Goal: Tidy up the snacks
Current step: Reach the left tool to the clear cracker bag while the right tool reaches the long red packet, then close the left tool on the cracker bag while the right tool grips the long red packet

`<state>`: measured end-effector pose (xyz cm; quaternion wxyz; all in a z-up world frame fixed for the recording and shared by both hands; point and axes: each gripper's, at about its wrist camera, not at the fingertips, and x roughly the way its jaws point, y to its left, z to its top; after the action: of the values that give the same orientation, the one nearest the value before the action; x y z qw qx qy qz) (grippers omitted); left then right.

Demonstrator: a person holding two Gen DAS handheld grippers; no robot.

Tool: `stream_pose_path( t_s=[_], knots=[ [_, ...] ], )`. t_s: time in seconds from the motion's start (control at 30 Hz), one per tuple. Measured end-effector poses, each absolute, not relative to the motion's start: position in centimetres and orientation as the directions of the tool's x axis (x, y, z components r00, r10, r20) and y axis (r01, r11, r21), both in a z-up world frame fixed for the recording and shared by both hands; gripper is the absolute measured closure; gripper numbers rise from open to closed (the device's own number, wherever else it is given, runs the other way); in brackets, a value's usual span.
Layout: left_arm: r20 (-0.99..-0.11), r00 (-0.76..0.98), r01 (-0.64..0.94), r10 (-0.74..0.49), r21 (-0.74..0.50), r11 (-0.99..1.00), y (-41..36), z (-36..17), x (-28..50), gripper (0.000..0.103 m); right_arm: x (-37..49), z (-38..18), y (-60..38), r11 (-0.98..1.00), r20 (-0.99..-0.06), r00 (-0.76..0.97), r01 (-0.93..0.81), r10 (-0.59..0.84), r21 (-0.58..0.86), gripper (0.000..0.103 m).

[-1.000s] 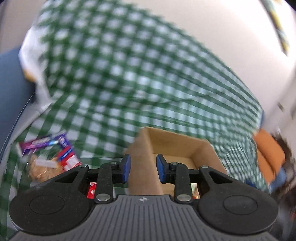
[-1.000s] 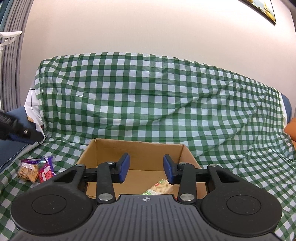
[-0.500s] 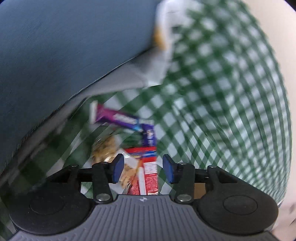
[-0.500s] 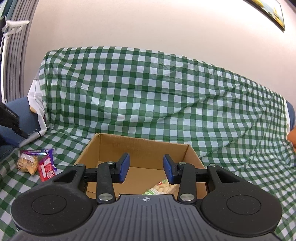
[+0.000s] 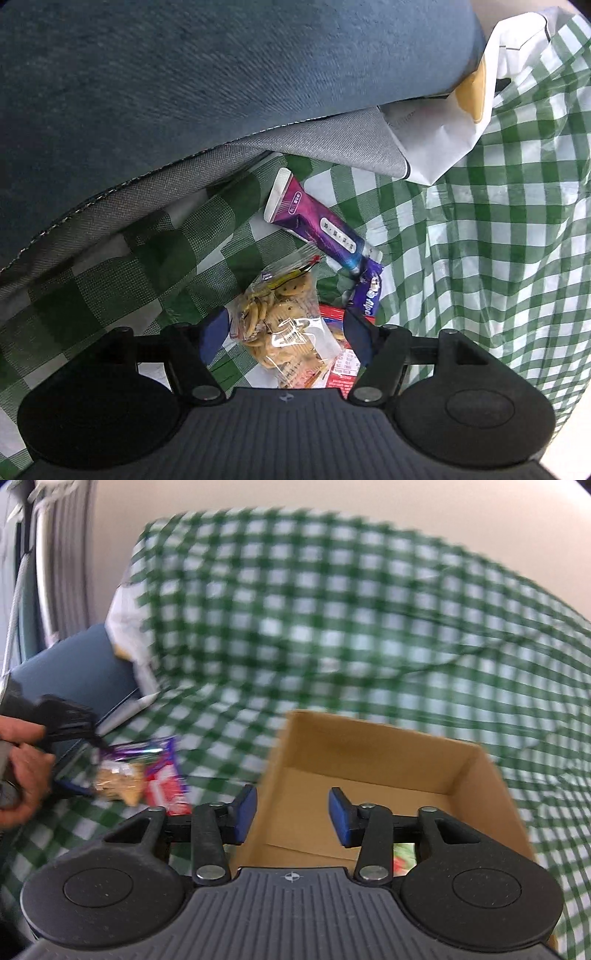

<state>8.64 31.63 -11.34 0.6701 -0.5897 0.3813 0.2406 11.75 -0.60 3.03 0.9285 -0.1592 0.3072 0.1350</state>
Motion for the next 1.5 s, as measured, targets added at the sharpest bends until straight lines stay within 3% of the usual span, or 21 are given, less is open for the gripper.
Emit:
stream_pose_path(
  t_s=[0.17, 0.33, 0.5, 0.7, 0.77, 0.83, 0.93, 1.37, 1.5],
  knots=[
    [-0.819, 0.562, -0.782, -0.120, -0.573, 0.247, 31.5, -11.2, 9.3, 0.035, 14.3, 0.9, 7.0, 0.878, -0.673, 0.717, -0.426, 0.180, -0.219, 0.044],
    [-0.829, 0.554, -0.780, -0.082, -0.551, 0.298, 31.2, -10.6, 9.8, 0.051, 17.1, -4.3, 12.6, 0.823, -0.748, 0.646, -0.502, 0.151, -0.267, 0.041],
    [-0.836, 0.549, -0.771, -0.007, -0.509, 0.382, 31.0, -8.9, 9.7, 0.053, 20.2, -9.2, 14.4, 0.810, -0.809, 0.580, -0.519, 0.098, -0.274, 0.036],
    [-0.841, 0.540, -0.772, 0.024, -0.484, 0.413, 31.4, -8.2, 9.1, 0.053, 21.2, -12.4, 14.3, 0.805, -0.848, 0.524, -0.536, 0.080, -0.255, 0.037],
    [-0.848, 0.529, -0.769, 0.041, -0.458, 0.446, 31.2, -7.8, 9.2, 0.053, 20.6, -12.4, 14.2, 0.800, -0.841, 0.534, -0.542, 0.092, -0.257, 0.048],
    [-0.846, 0.531, -0.753, 0.045, -0.447, 0.482, 30.9, -7.5, 9.3, 0.053, 19.7, -11.9, 14.1, 0.794, -0.826, 0.551, -0.551, 0.116, -0.256, 0.066],
    [-0.848, 0.526, -0.733, 0.060, -0.416, 0.539, 30.5, -7.0, 9.4, 0.053, 18.4, -11.0, 13.7, 0.793, -0.820, 0.555, -0.559, 0.140, -0.243, 0.080],
    [-0.827, 0.542, -0.541, 0.151, -0.205, 0.816, 25.6, -4.6, 7.4, 0.053, 8.2, -5.5, 8.6, 0.862, -0.798, 0.558, -0.497, 0.226, -0.103, 0.082],
    [-0.858, 0.509, -0.424, 0.076, -0.173, 0.889, 24.0, -5.2, 5.8, 0.053, 4.6, -5.5, 7.0, 0.842, -0.801, 0.539, -0.533, 0.260, -0.086, 0.082]
  ],
)
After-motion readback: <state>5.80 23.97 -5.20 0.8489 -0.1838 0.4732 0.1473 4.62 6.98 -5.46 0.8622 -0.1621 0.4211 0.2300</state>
